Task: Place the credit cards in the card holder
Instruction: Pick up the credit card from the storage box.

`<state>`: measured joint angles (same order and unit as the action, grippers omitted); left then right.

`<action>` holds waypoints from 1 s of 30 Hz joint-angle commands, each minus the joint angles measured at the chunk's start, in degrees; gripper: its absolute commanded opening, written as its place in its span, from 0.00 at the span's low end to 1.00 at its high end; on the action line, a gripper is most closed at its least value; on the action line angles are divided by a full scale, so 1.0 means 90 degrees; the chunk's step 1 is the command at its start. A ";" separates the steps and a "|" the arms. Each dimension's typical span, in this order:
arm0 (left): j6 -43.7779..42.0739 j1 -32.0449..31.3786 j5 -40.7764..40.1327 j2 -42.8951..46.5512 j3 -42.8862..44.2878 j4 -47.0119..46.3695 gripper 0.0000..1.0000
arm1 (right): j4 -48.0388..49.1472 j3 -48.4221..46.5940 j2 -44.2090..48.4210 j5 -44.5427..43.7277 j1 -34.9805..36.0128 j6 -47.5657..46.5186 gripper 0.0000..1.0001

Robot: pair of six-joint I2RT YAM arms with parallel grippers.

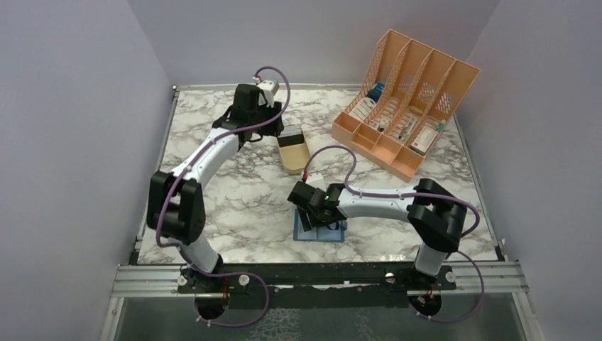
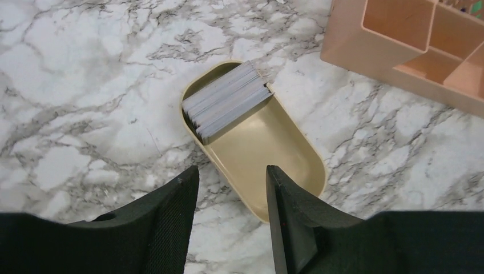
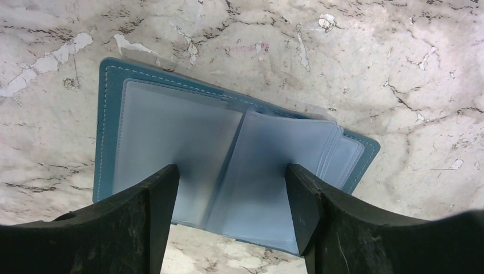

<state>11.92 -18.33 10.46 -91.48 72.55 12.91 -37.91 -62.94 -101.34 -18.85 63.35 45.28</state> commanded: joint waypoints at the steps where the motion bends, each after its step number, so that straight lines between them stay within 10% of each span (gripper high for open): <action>1: -0.1531 0.0025 0.0548 -0.1183 0.1352 0.1080 0.48 | 0.0210 0.0365 -0.0269 -0.0094 0.0048 -0.0072 0.70; 30: -0.4675 -0.0826 -0.0446 -0.3086 0.2698 0.1076 0.51 | 0.0644 0.0878 0.0257 0.0050 0.0041 -0.0060 0.69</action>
<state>-26.87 -24.75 9.82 -117.54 94.50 22.44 -32.53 -57.98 -97.58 -18.85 63.70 44.64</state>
